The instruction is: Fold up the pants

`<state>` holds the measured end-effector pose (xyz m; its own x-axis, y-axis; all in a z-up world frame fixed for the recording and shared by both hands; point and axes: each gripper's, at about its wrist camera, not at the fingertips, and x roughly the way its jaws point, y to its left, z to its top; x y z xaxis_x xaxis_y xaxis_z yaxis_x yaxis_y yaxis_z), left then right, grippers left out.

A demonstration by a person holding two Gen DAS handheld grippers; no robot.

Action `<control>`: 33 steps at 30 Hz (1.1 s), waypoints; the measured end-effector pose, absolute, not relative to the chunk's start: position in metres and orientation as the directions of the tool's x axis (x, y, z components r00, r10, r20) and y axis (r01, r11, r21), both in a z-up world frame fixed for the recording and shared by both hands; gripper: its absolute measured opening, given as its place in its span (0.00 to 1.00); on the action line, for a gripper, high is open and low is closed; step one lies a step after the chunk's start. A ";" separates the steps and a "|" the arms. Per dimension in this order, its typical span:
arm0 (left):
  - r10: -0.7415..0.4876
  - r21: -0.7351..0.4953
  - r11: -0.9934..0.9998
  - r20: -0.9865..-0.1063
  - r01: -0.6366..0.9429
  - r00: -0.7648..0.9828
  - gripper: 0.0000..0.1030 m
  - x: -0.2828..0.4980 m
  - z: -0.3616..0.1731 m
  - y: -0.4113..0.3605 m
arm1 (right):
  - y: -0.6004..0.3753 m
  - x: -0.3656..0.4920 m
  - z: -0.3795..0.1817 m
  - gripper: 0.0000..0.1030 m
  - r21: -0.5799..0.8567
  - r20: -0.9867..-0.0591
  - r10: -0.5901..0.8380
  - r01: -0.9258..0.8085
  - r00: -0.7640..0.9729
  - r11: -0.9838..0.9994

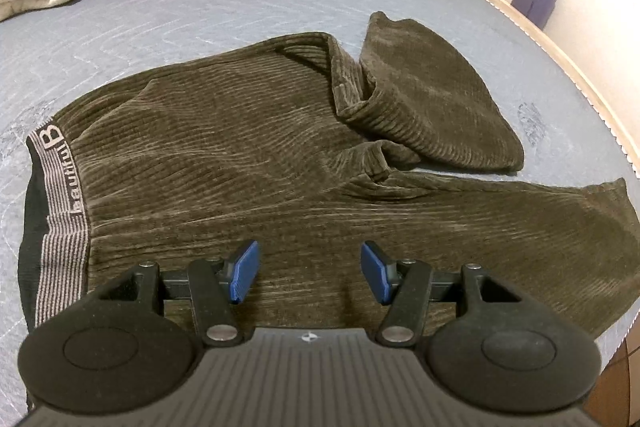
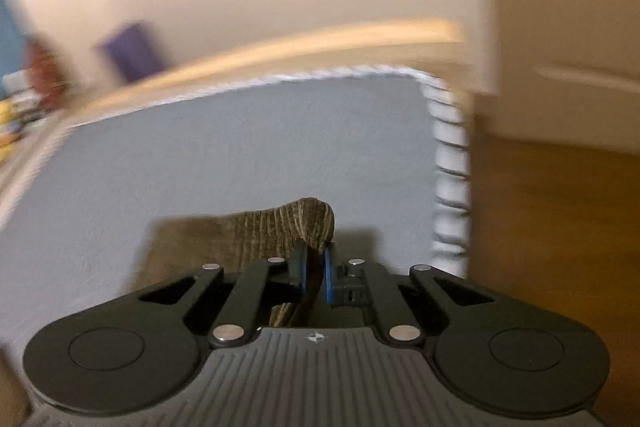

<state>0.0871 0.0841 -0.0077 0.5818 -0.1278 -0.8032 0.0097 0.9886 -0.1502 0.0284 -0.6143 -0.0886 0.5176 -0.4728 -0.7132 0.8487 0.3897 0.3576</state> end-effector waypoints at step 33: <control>-0.039 -0.166 0.965 -0.858 -0.204 0.513 0.59 0.010 -0.043 0.270 | -0.191 0.027 -0.045 0.31 -0.090 -0.651 0.456 -0.658 0.607 0.748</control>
